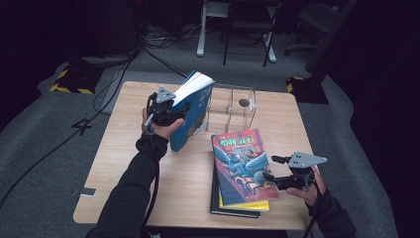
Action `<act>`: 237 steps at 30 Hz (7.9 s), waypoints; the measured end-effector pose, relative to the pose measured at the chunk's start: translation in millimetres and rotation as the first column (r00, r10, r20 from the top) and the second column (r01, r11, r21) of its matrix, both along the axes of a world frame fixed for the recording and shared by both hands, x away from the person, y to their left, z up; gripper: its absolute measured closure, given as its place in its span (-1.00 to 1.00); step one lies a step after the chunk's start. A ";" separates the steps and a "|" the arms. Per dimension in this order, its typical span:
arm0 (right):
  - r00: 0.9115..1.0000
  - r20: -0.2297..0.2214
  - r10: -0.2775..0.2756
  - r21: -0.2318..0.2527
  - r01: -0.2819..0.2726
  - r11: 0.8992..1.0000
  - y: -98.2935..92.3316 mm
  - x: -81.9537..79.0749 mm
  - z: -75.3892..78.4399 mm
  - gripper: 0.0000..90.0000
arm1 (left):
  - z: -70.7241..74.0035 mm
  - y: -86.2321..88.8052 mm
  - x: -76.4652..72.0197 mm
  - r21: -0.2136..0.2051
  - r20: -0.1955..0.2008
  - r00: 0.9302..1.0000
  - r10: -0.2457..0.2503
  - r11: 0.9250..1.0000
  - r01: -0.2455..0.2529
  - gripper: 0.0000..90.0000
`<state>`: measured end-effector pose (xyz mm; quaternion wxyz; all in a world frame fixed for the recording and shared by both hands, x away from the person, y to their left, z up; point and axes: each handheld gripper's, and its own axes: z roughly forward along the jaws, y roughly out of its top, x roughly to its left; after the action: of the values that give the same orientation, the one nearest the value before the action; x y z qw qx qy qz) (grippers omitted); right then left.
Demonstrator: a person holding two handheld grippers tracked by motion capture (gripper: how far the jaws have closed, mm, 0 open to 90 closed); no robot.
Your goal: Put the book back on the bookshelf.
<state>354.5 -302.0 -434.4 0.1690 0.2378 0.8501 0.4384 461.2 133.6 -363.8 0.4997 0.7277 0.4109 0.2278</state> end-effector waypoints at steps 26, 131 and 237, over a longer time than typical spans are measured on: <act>1.000 -0.017 0.019 -0.009 -0.020 1.000 2.4 0.0 -1.8 -0.37 | 13.7 -1.1 -1.1 0.039 0.095 0.995 -0.025 0.999 0.021 0.33; 0.995 -0.003 0.097 -0.050 -0.097 0.994 14.7 -9.8 -5.6 -0.38 | -44.9 -44.8 41.1 0.025 0.032 0.967 0.254 0.967 -0.255 0.33; 0.959 -0.279 0.047 0.045 -0.036 0.998 1.6 21.0 -15.1 -0.76 | -89.6 -24.1 -80.8 0.221 -0.119 0.933 -0.338 0.907 0.357 -0.47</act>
<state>375.5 -300.5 -449.6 0.0331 0.2828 0.8614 0.4206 380.4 109.5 -453.4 0.4244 0.8525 0.2635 0.1543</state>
